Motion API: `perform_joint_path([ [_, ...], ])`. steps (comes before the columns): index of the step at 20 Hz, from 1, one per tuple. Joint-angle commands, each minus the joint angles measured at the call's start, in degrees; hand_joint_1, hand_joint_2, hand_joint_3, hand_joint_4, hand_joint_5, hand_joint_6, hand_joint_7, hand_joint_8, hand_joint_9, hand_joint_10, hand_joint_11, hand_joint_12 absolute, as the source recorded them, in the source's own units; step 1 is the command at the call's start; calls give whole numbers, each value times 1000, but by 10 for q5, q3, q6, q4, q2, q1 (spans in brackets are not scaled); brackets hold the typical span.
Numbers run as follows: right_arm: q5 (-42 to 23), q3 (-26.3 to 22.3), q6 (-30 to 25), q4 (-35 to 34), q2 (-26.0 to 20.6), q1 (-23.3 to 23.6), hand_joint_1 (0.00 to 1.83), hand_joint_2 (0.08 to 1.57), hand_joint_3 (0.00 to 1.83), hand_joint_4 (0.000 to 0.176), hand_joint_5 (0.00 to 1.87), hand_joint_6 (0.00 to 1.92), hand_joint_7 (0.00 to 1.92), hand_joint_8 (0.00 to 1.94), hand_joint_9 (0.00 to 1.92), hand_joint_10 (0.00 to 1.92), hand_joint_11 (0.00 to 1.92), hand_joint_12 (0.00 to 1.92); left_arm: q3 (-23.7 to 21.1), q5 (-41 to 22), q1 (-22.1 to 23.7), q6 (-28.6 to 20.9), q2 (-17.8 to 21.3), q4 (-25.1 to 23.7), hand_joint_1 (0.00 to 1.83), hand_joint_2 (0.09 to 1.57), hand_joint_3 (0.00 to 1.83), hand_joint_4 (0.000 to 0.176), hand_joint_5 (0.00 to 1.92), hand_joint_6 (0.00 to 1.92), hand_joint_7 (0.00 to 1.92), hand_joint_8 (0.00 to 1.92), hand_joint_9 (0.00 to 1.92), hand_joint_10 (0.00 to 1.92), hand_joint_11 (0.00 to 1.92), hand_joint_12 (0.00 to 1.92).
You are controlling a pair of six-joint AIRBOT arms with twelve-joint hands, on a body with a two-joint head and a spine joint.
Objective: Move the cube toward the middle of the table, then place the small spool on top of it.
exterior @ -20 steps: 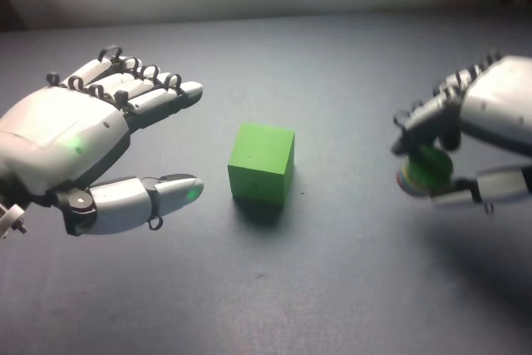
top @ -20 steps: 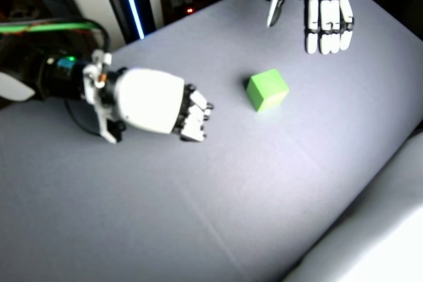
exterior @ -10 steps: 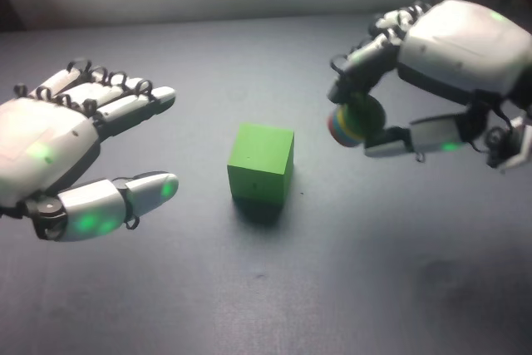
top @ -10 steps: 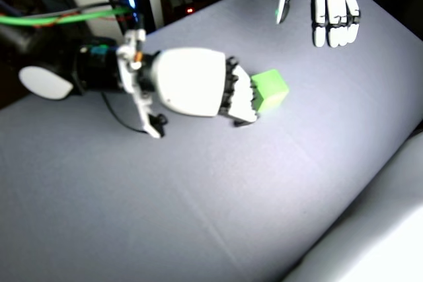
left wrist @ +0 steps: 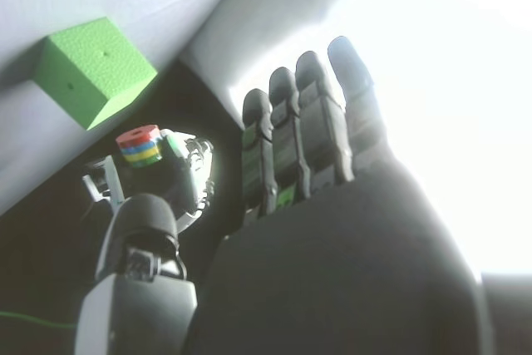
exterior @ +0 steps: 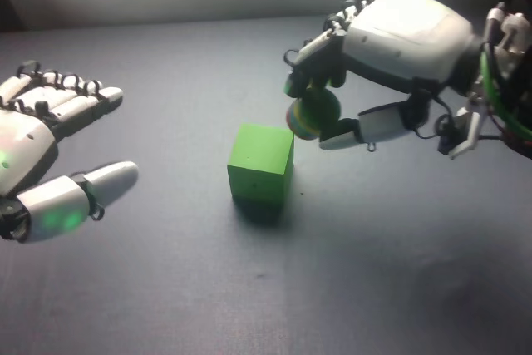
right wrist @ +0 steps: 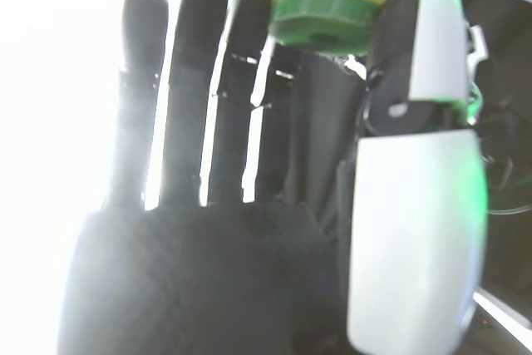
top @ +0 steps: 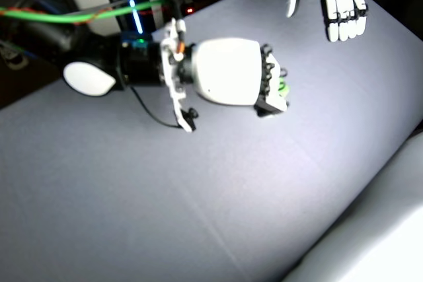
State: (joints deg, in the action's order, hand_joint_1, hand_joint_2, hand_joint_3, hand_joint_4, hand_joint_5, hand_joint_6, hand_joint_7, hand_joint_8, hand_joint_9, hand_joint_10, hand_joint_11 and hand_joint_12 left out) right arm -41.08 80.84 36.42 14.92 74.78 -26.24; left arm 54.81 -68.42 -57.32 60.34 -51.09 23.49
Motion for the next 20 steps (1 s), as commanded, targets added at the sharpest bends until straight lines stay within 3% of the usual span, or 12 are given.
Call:
perform_joint_path([
  [1,-60,3,-2,-7,5,9,1255,1044,0,0,1139,624,1145,849,987,916,730,1461,0,-76,2,-1,6,-3,0,1307,14,0,324,7,309,10,275,18,46,515],
  [2,-56,7,-2,-6,12,12,1200,1038,0,0,1147,682,1093,649,973,911,727,1430,0,-77,1,-1,6,-1,0,1294,6,0,330,7,310,8,284,18,60,524],
  [4,-46,17,-2,-4,24,16,1235,1051,1,0,1100,735,1130,768,963,828,723,1363,0,-83,-3,-1,6,8,0,1283,0,18,332,7,309,7,282,15,55,523],
  [6,-38,28,-2,-3,37,19,1238,1068,1,13,1055,935,1116,697,1042,422,709,1226,0,-100,-12,-1,6,24,0,1274,0,31,332,3,304,2,252,1,5,504],
  [10,-16,44,-2,5,58,22,1244,1058,0,13,1068,915,1165,608,1110,333,700,1218,0,-109,-22,-9,6,32,0,1222,0,43,363,1,329,1,271,2,5,558],
  [11,-12,47,-2,5,61,22,1246,1045,0,30,1112,754,1166,702,1129,379,644,1322,0,-109,-22,-9,6,32,0,1210,0,59,377,6,336,5,264,1,0,550],
  [12,-6,51,-2,5,65,24,1263,1049,2,0,1204,466,1087,962,1020,742,652,1518,0,-109,-22,-9,5,32,0,1210,0,62,377,5,338,4,262,0,0,547],
  [13,0,56,-2,5,69,25,1260,1049,0,0,1211,453,1079,973,948,898,662,1526,0,-109,-22,-9,5,32,0,1215,1,59,374,3,337,4,262,0,0,545],
  [14,3,57,-2,5,71,26,1252,1043,3,8,1186,583,1104,849,940,789,656,1397,0,-110,-22,-9,4,32,0,1225,5,59,366,0,333,2,263,0,0,546],
  [16,5,58,-2,7,72,26,1280,1042,2,0,1266,298,1088,1021,914,1019,618,1544,0,-110,-22,-9,4,32,0,1234,5,61,370,5,340,7,265,6,7,523],
  [18,4,54,-2,10,72,29,1282,1037,1,0,1273,278,1115,976,918,1026,637,1544,0,-111,-22,-11,4,33,0,1231,3,67,369,4,340,6,267,6,9,526],
  [20,4,46,-2,13,71,34,1250,1048,3,2,1143,784,1118,689,1016,355,488,1246,0,-112,-22,-13,3,33,0,1246,4,68,369,1,332,1,263,2,0,541],
])
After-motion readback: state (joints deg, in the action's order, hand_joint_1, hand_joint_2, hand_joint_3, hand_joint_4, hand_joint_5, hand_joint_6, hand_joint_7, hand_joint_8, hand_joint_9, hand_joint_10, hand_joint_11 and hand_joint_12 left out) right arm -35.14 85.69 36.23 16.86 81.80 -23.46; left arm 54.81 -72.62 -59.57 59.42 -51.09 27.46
